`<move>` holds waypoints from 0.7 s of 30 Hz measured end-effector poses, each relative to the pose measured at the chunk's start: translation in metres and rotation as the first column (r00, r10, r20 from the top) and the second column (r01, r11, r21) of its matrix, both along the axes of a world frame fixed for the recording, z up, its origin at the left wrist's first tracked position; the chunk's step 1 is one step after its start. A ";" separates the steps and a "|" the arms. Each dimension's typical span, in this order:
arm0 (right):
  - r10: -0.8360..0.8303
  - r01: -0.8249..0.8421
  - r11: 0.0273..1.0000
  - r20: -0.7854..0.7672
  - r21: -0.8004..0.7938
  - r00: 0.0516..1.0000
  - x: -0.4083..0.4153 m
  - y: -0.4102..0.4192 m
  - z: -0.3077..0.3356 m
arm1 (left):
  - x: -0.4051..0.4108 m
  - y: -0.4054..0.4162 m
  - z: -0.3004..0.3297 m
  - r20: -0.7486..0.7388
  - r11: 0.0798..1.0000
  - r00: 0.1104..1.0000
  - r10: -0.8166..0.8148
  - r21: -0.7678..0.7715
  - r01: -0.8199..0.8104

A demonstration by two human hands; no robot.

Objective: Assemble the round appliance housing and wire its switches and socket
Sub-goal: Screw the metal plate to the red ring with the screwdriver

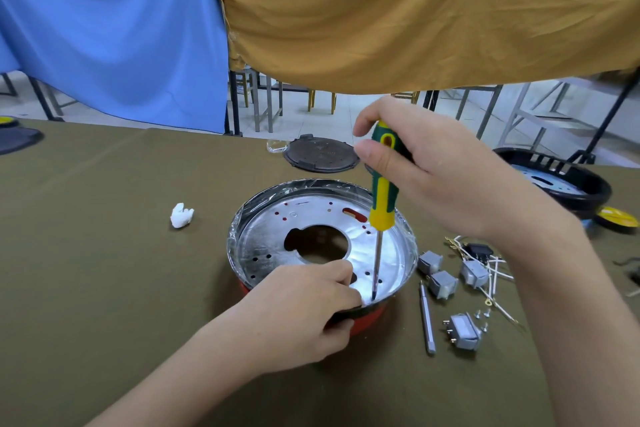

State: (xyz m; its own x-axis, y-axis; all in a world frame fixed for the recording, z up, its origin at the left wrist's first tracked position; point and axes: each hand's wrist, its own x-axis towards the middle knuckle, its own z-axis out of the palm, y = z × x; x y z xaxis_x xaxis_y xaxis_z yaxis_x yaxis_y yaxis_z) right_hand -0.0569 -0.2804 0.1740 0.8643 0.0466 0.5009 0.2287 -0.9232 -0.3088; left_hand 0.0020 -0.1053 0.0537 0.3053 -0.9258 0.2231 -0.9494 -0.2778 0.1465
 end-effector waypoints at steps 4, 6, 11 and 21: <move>0.009 -0.009 1.000 0.065 -0.009 0.998 0.002 0.002 -0.002 | -0.001 0.000 0.000 0.003 1.000 1.000 -0.007 -0.014 0.007; 0.039 -0.042 0.999 0.112 0.022 0.993 0.001 0.004 -0.001 | -0.001 0.000 0.000 0.000 1.000 1.000 -0.014 -0.027 0.014; 0.023 -0.023 1.000 0.173 -0.003 0.985 0.004 0.009 -0.003 | -0.001 0.000 0.001 0.009 0.999 1.000 -0.015 -0.042 0.016; -0.119 0.142 0.989 0.321 -0.049 0.940 0.011 0.009 -0.011 | -0.002 -0.001 0.001 0.018 0.999 1.000 -0.012 -0.040 0.013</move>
